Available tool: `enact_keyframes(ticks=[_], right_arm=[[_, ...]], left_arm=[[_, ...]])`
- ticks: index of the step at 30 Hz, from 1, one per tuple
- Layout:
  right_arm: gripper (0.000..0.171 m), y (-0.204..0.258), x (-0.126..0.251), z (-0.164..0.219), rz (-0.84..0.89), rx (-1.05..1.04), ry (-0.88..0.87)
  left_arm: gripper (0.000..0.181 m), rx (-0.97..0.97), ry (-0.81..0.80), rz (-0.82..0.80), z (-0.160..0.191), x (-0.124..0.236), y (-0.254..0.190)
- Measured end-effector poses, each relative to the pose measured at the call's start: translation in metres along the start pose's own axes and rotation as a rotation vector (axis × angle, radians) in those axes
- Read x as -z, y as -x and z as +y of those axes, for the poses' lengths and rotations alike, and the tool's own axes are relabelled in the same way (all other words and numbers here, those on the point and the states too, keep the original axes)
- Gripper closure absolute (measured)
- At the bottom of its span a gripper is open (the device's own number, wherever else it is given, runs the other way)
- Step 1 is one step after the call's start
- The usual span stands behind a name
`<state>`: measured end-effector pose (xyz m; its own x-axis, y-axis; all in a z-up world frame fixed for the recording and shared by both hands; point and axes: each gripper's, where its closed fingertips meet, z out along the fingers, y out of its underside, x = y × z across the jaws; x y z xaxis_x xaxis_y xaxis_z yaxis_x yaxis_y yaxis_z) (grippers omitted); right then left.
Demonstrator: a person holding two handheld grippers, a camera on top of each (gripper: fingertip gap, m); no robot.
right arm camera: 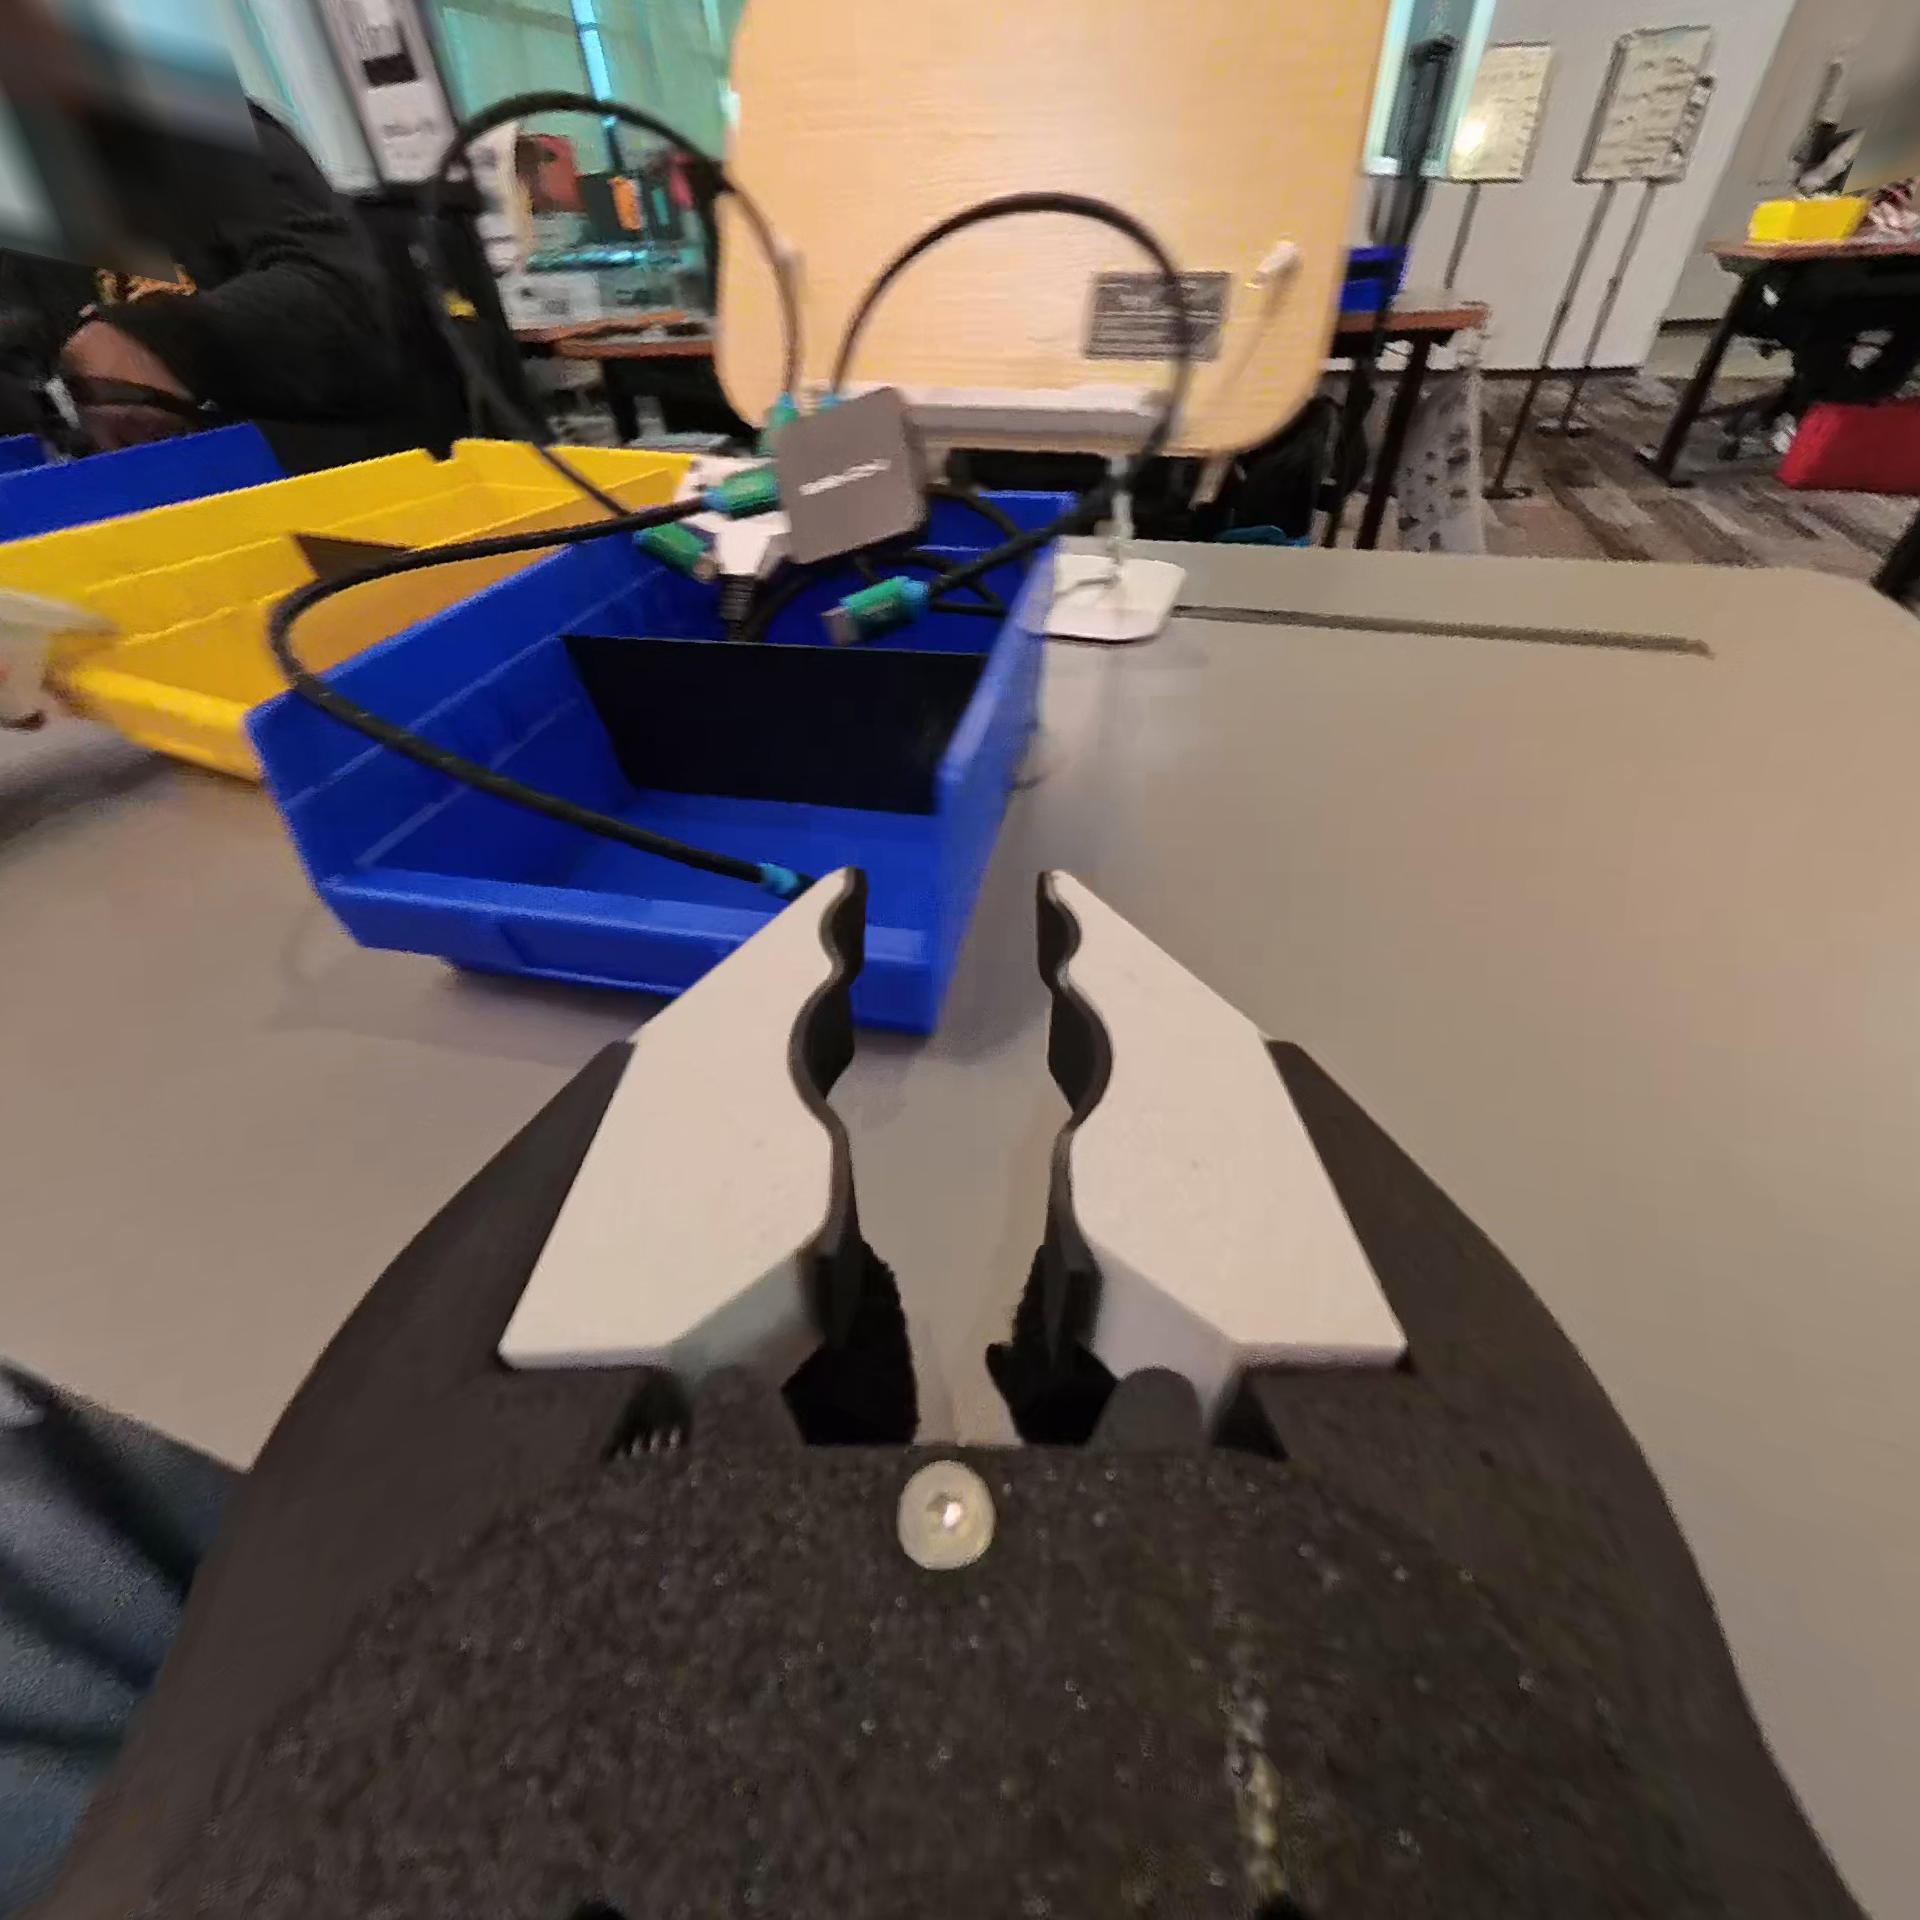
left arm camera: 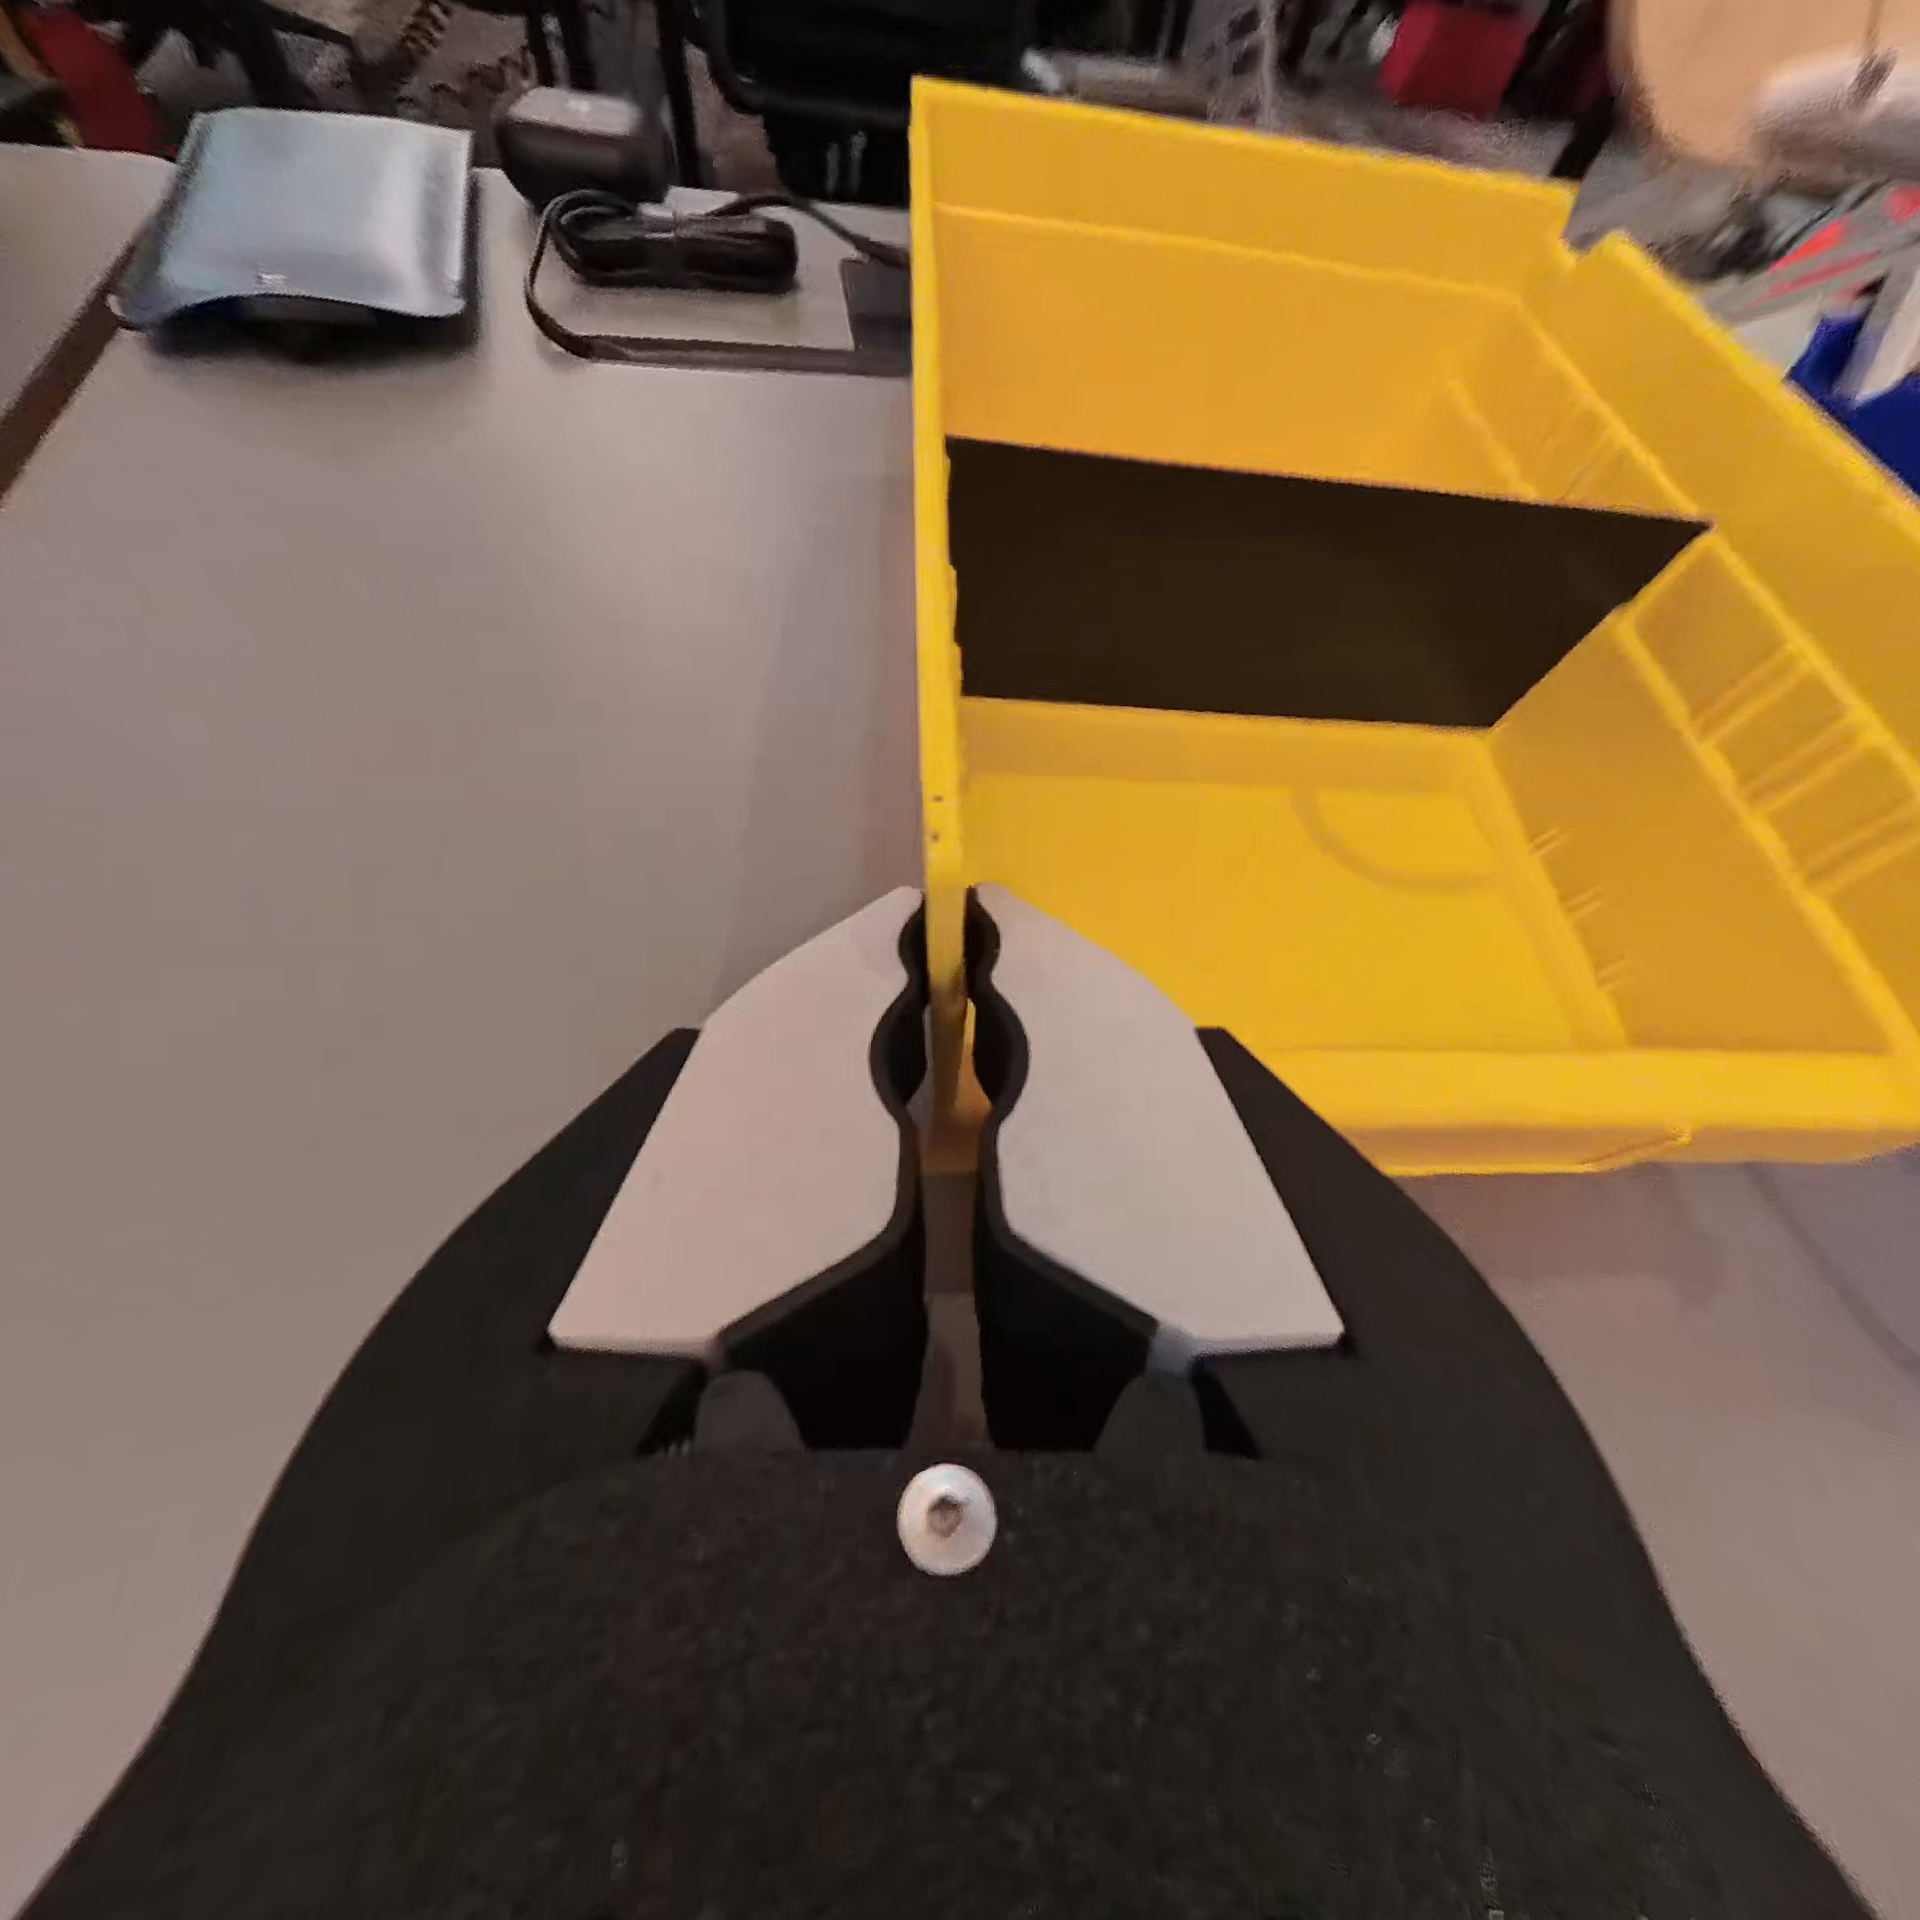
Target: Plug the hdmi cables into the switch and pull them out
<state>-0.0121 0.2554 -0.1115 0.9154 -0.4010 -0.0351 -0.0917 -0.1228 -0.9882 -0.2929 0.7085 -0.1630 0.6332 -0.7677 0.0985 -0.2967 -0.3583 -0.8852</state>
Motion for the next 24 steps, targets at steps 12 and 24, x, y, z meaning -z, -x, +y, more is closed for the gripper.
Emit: enact_keyframes(ticks=[12, 24], right_arm=[[0.120, 0.259, -0.061, 0.030, -0.463, 0.325, 0.113], [0.153, 0.267, -0.088, 0.037, -0.251, 0.073, 0.190]], left_arm=[[0.177, 0.024, 0.100, -0.153, 0.063, 0.108, -0.046], [0.177, -0.152, -0.010, -0.375, 0.088, 0.211, -0.094]])
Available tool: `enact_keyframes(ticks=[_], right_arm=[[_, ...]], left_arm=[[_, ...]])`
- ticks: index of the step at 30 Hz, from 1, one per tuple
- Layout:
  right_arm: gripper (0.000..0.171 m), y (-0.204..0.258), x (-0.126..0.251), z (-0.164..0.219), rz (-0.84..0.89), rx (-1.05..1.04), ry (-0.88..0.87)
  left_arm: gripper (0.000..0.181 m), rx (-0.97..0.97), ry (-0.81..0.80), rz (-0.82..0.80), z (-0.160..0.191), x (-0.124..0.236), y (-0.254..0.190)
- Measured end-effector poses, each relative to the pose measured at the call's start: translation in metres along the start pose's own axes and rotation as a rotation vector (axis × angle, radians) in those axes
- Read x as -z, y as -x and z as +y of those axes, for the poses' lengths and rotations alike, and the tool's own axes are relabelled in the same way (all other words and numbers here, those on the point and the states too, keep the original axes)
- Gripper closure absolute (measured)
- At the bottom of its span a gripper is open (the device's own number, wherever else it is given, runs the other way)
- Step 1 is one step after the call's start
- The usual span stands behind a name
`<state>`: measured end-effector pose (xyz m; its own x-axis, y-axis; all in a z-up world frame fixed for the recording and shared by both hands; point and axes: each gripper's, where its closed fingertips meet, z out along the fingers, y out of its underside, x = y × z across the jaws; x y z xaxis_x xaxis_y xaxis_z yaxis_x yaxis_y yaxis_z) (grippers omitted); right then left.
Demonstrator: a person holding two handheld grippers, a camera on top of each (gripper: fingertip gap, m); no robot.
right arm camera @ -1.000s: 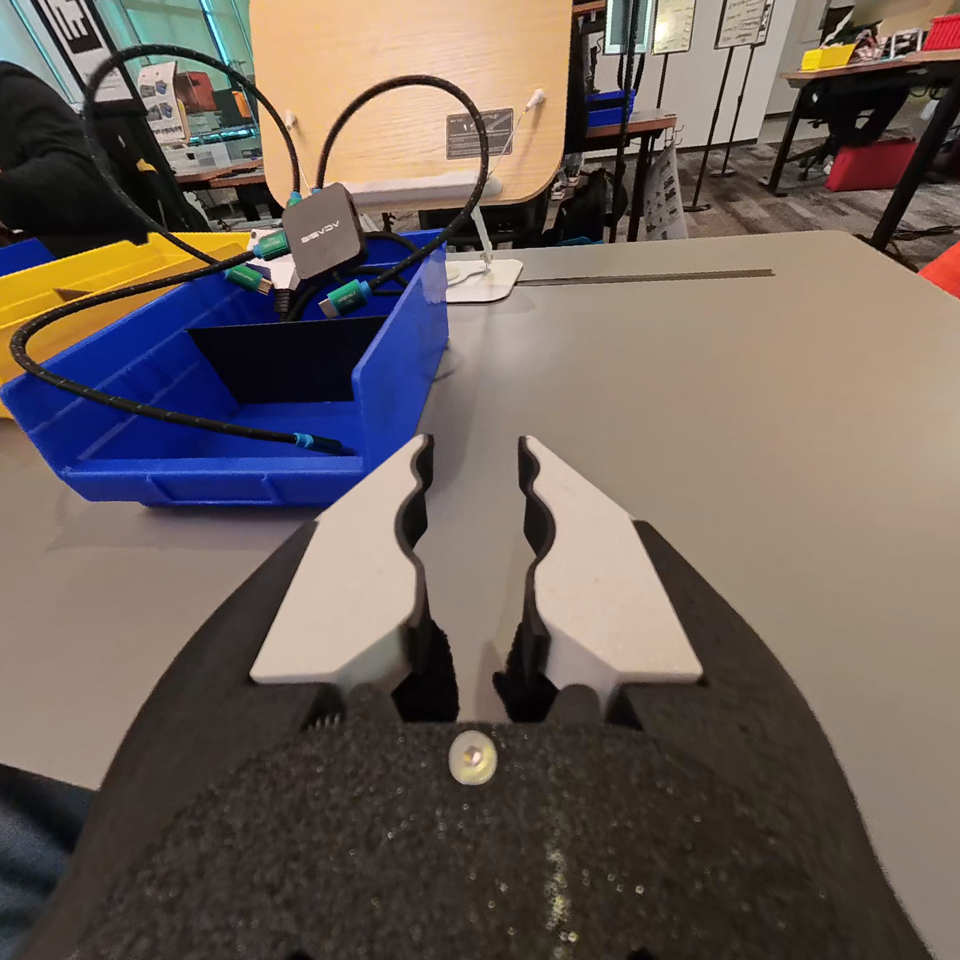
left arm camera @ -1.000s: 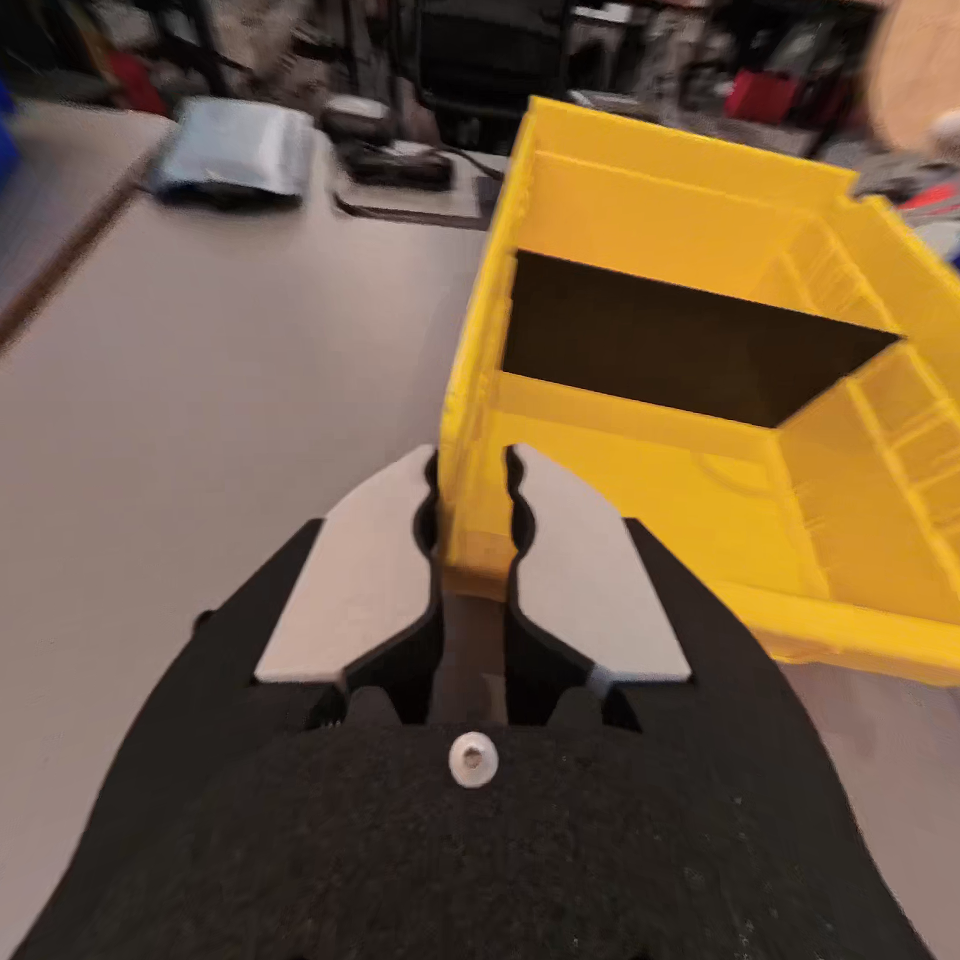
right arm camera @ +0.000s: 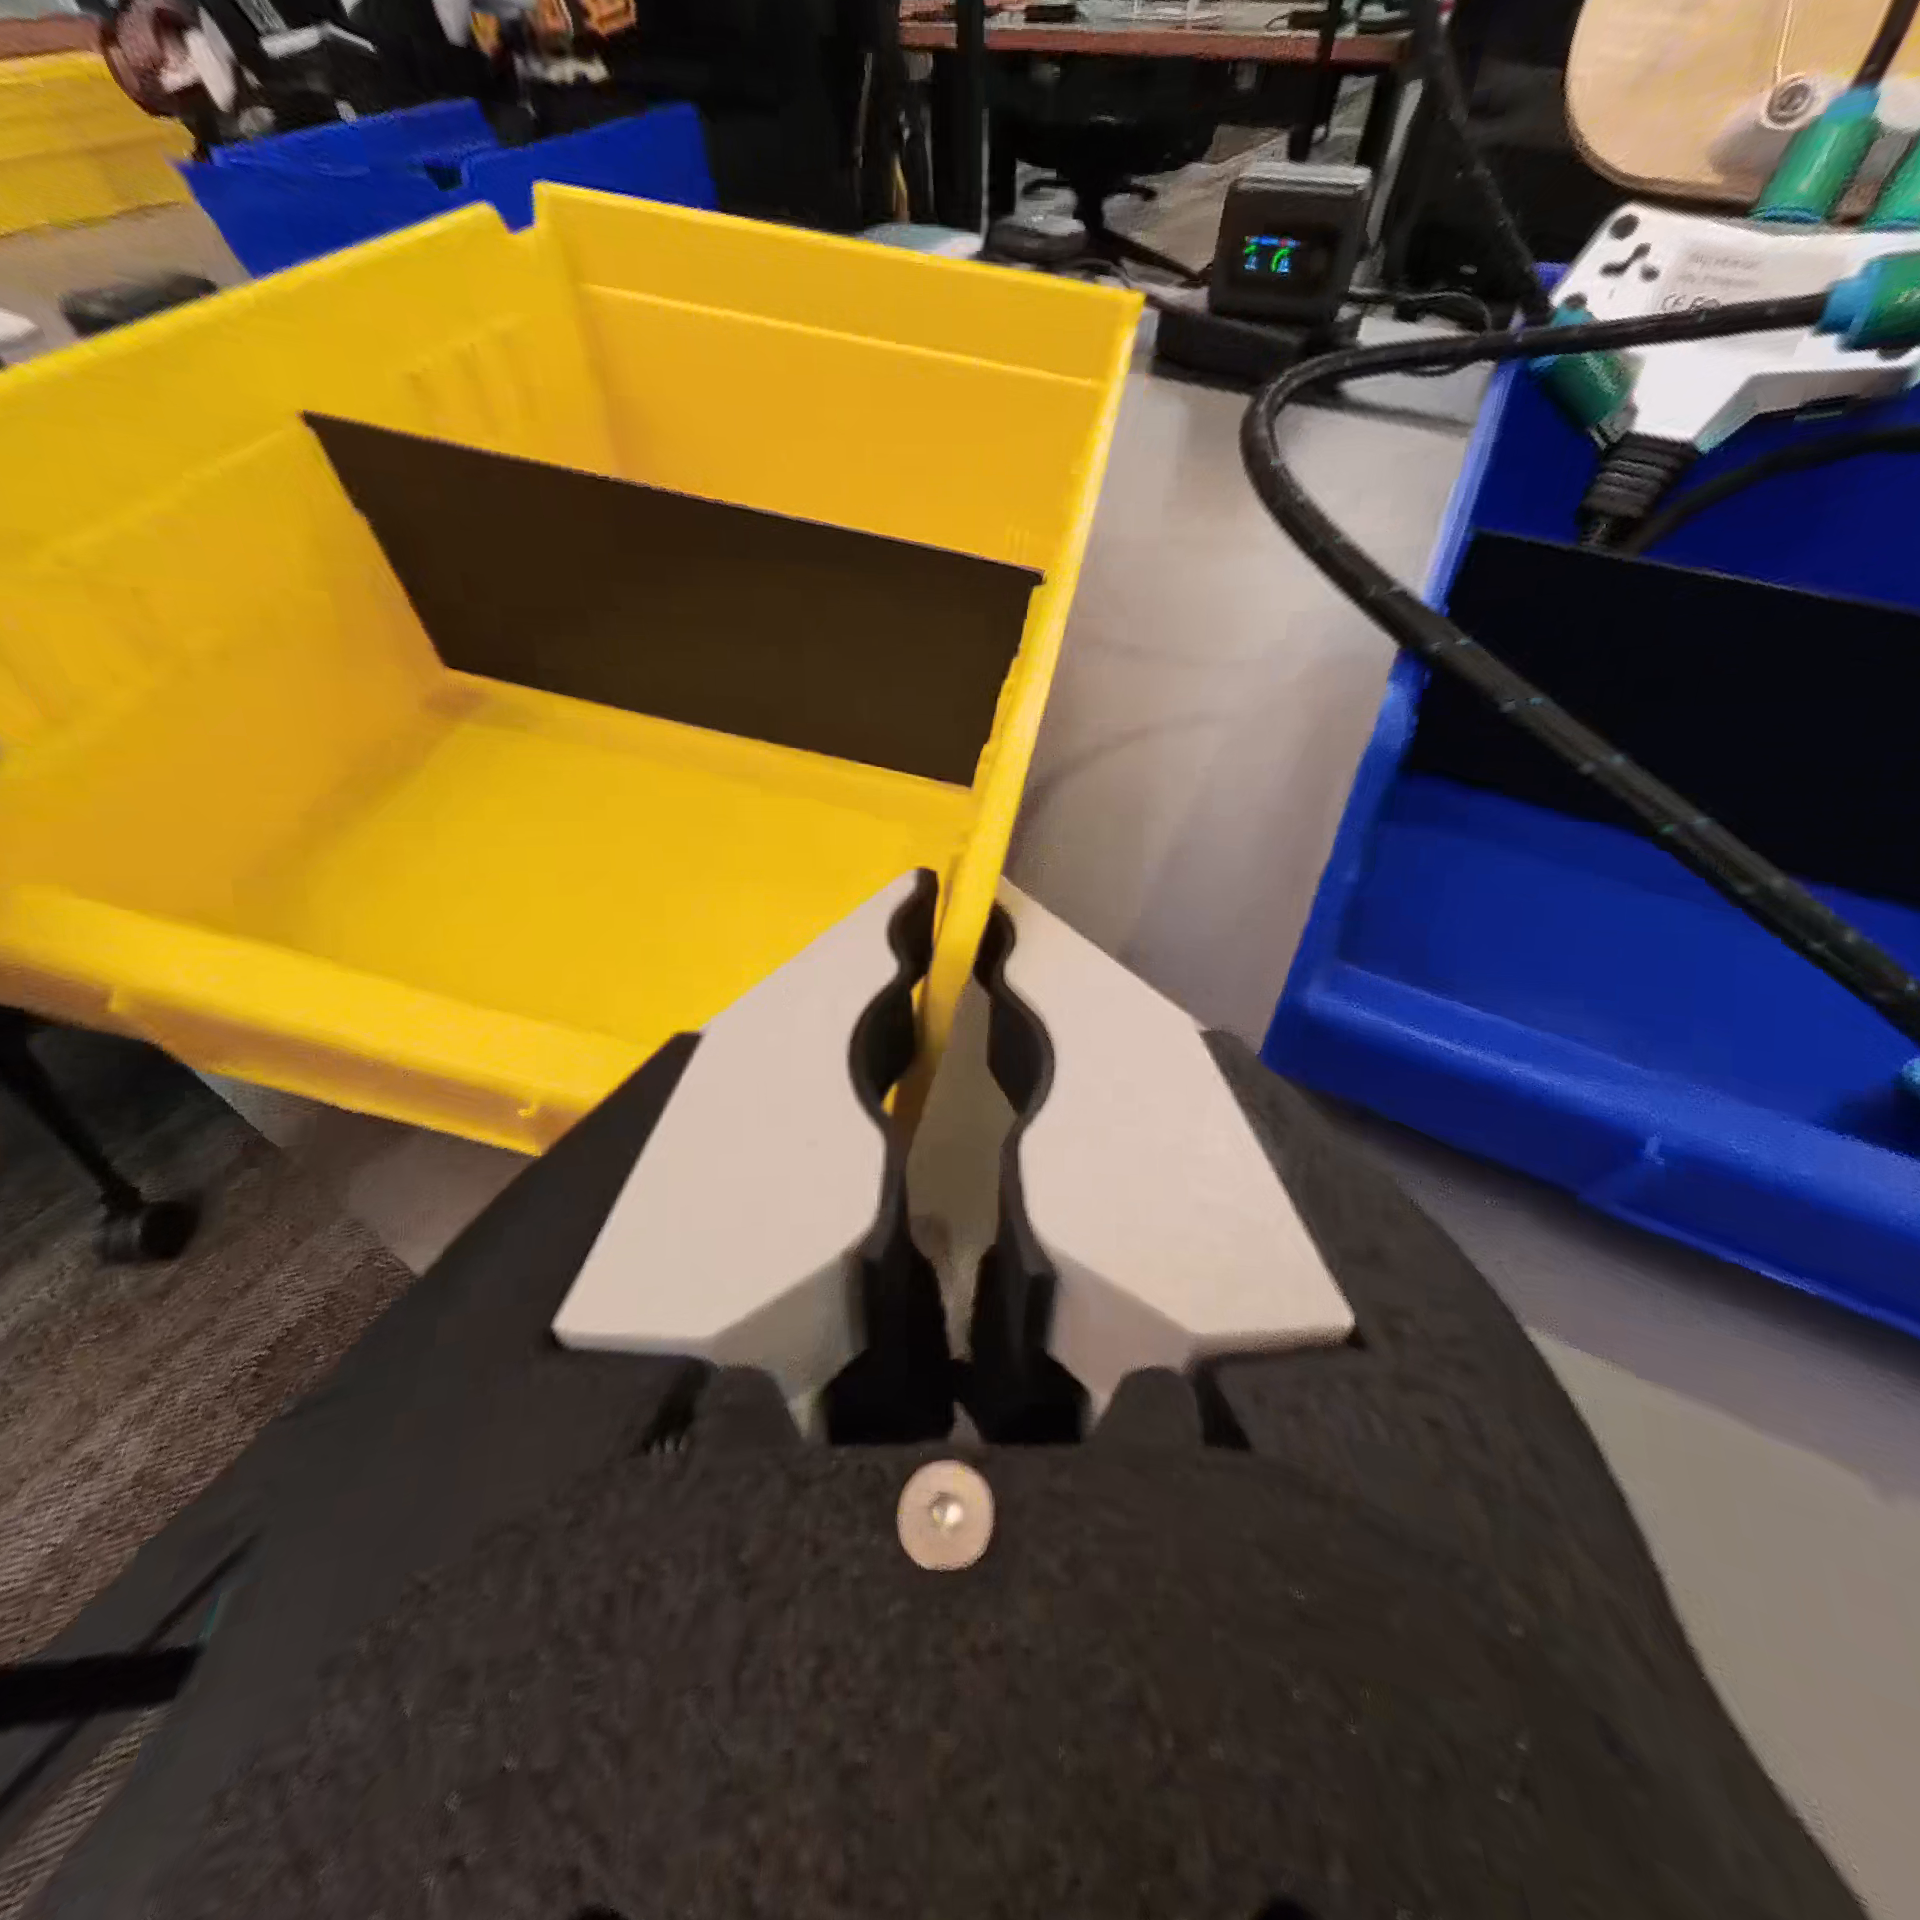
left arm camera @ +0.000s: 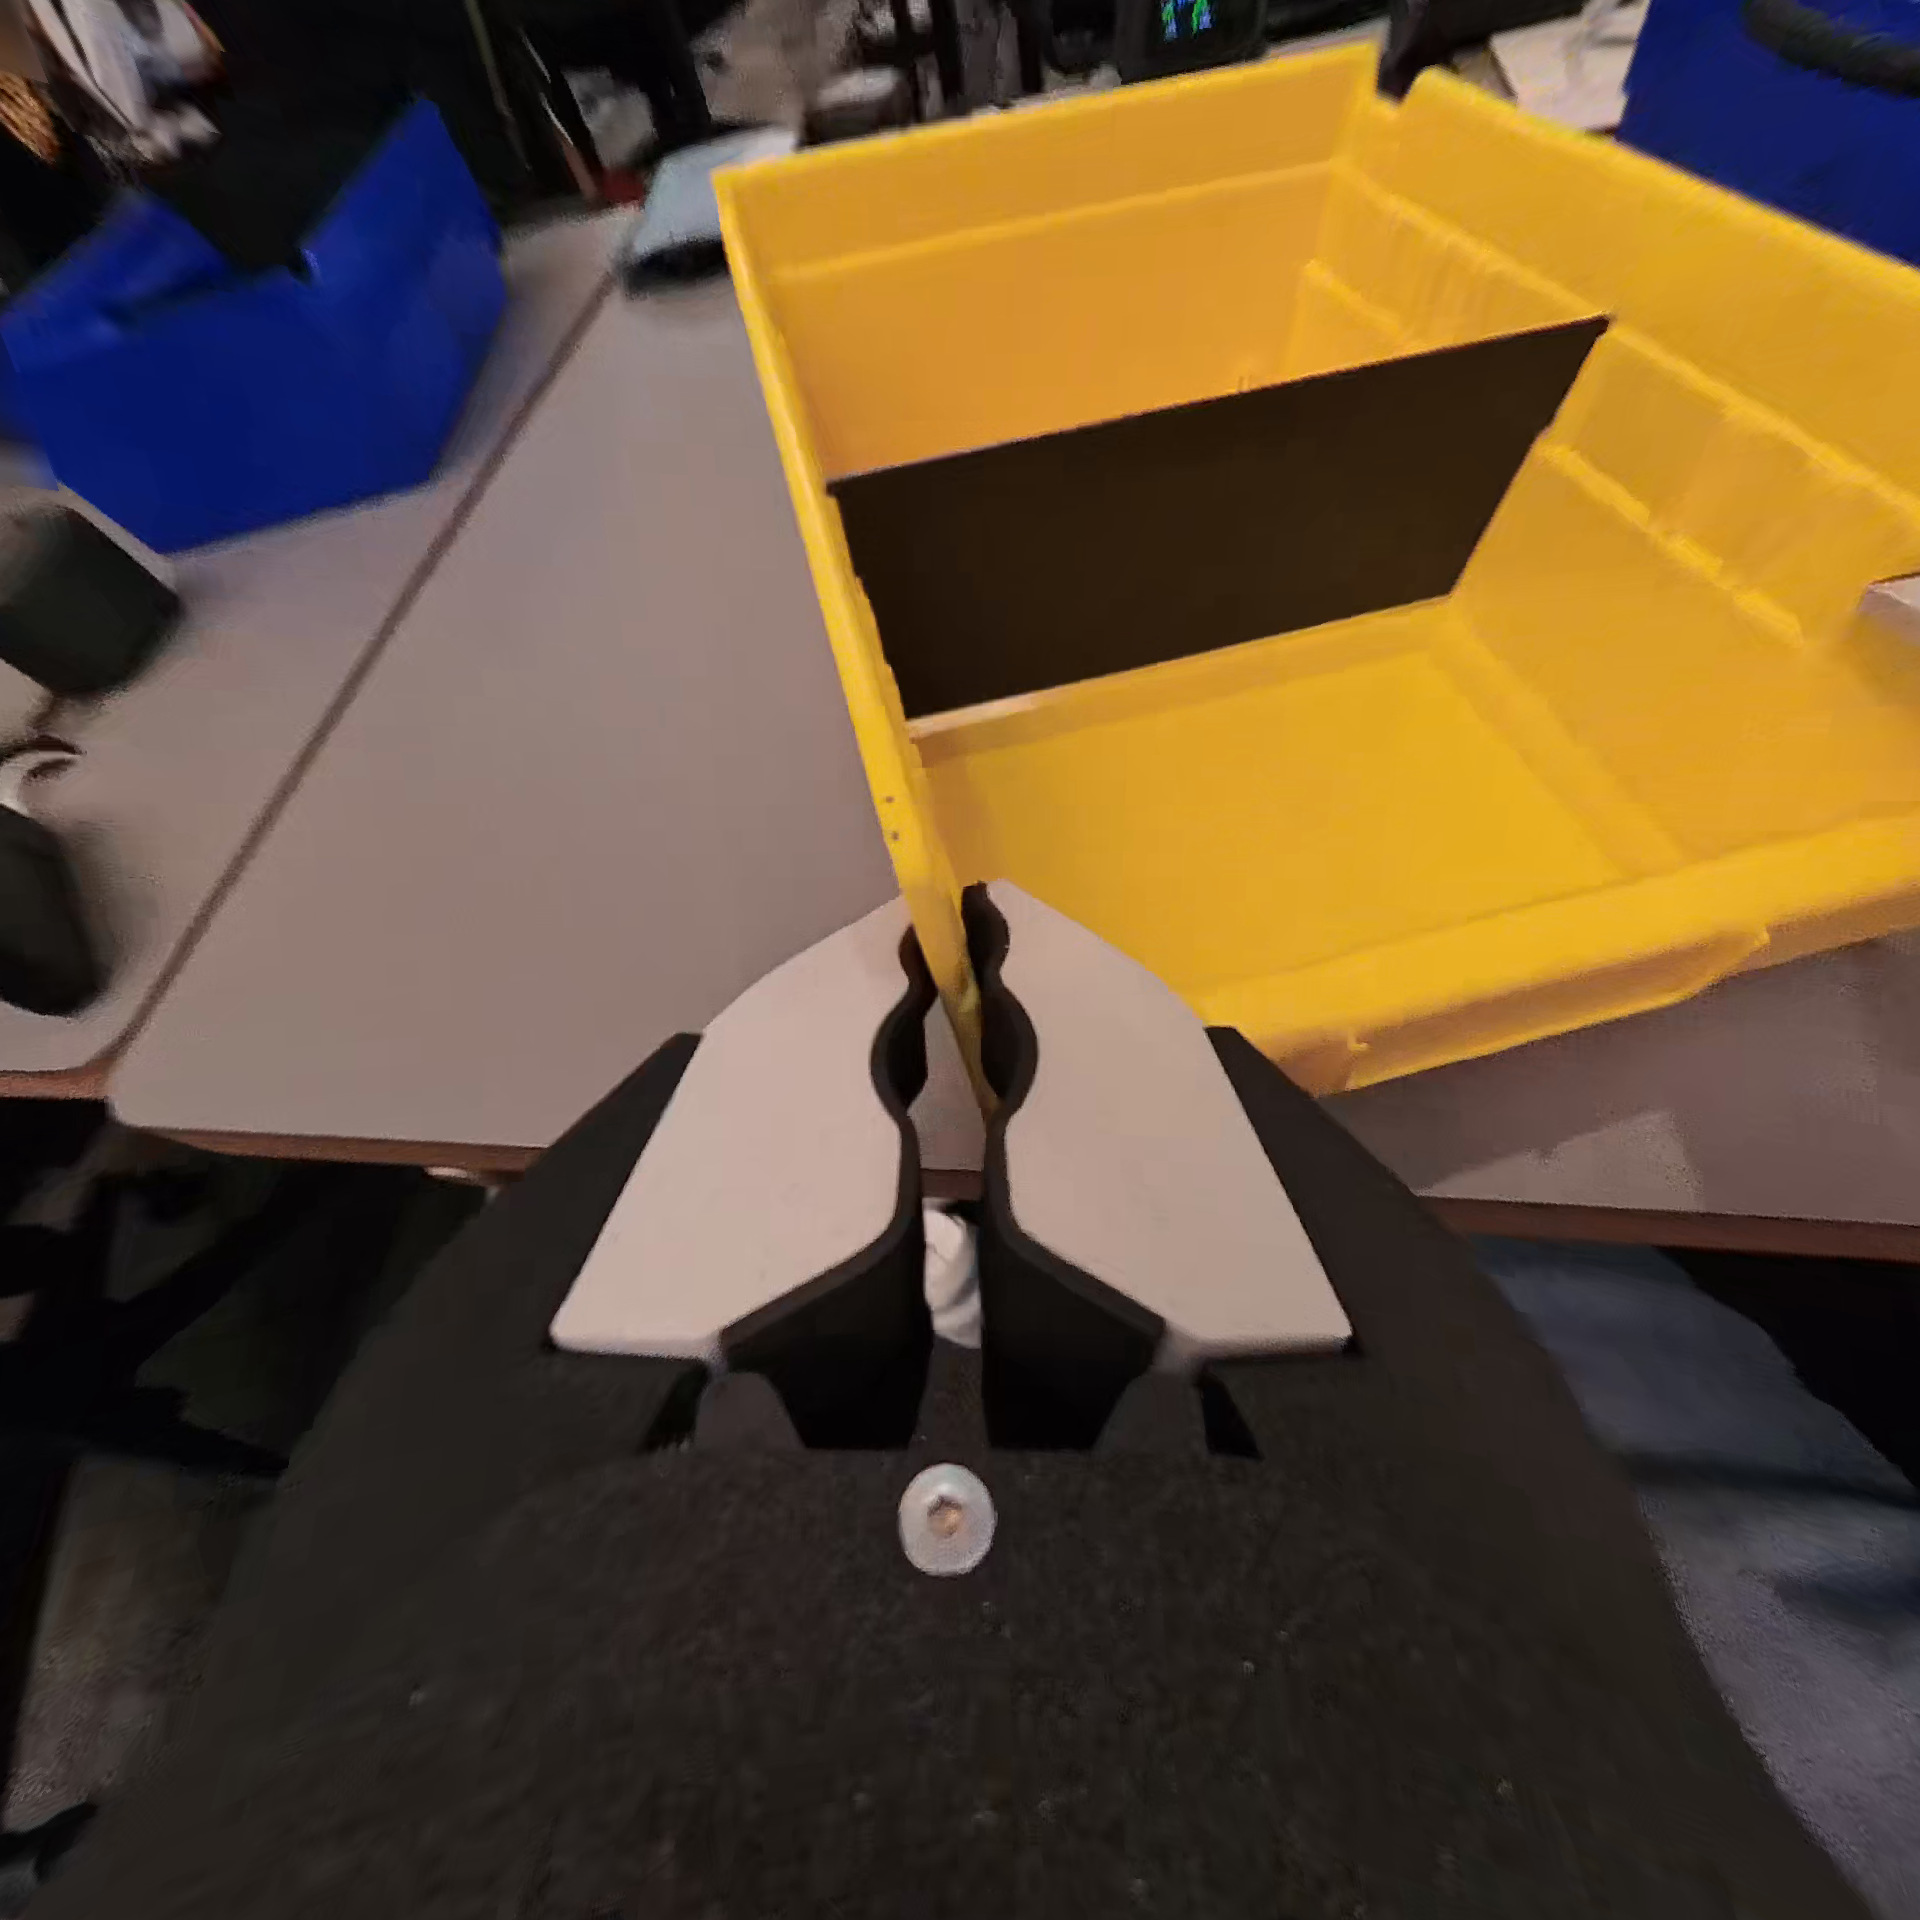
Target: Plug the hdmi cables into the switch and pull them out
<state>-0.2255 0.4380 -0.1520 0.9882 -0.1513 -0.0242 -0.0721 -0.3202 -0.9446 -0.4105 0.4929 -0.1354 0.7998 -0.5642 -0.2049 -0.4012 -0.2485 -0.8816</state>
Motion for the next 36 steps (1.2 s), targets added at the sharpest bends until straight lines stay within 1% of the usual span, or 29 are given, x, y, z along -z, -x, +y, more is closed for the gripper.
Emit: enact_keyframes(ticks=[2, 4, 6, 8, 11, 13, 16, 18, 20, 22, 24, 26, 28, 30, 32, 34, 36], right_arm=[[0.168, -0.005, 0.002, -0.006, -0.002, -0.058, -0.003], [0.168, -0.008, 0.013, -0.022, -0.002, -0.055, -0.053], [0.168, -0.013, 0.032, -0.051, 0.012, -0.012, -0.174], [0.169, -0.022, 0.056, -0.087, 0.041, 0.016, -0.292], [0.169, -0.054, 0.094, -0.139, 0.104, 0.055, -0.427], [0.169, -0.088, 0.119, -0.164, 0.169, 0.069, -0.479], [0.169, -0.151, 0.161, -0.185, 0.263, 0.041, -0.536], [0.169, -0.203, 0.190, -0.192, 0.346, 0.028, -0.576], [0.169, -0.262, 0.218, -0.192, 0.438, 0.004, -0.577], [0.169, -0.323, 0.242, -0.181, 0.537, -0.040, -0.554], [0.169, -0.379, 0.255, -0.153, 0.612, -0.090, -0.479], [0.169, -0.425, 0.259, -0.110, 0.655, -0.116, -0.361], [0.169, -0.463, 0.256, -0.059, 0.645, -0.130, -0.234], [0.169, -0.492, 0.250, -0.011, 0.621, -0.212, -0.149], [0.169, -0.513, 0.242, 0.027, 0.596, -0.279, -0.099], [0.169, -0.525, 0.235, 0.048, 0.578, -0.285, -0.029], [0.169, -0.533, 0.228, 0.056, 0.571, -0.204, 0.018]], left_arm=[[0.177, -0.030, -0.057, -0.050, -0.012, 0.012, -0.004], [0.177, -0.050, -0.126, -0.094, -0.026, 0.026, -0.008], [0.177, -0.041, -0.243, -0.124, -0.048, 0.042, -0.010], [0.178, -0.015, -0.372, -0.131, -0.077, 0.058, -0.018], [0.177, 0.004, -0.528, -0.074, -0.127, 0.070, -0.046], [0.176, 0.021, -0.600, -0.004, -0.162, 0.072, -0.077], [0.176, 0.096, -0.703, 0.131, -0.217, 0.076, -0.136], [0.176, 0.082, -0.728, 0.229, -0.250, 0.071, -0.190], [0.175, 0.050, -0.732, 0.314, -0.272, 0.063, -0.253], [0.175, 0.019, -0.694, 0.393, -0.279, 0.049, -0.321], [0.175, -0.029, -0.643, 0.427, -0.273, 0.030, -0.383], [0.176, -0.067, -0.550, 0.473, -0.254, 0.007, -0.439], [0.176, -0.065, -0.448, 0.527, -0.229, -0.013, -0.483], [0.176, -0.069, -0.378, 0.554, -0.205, -0.025, -0.518], [0.175, -0.078, -0.323, 0.556, -0.184, -0.037, -0.542], [0.175, -0.055, -0.254, 0.573, -0.164, -0.051, -0.556], [0.174, -0.041, -0.171, 0.601, -0.144, -0.064, -0.566]])
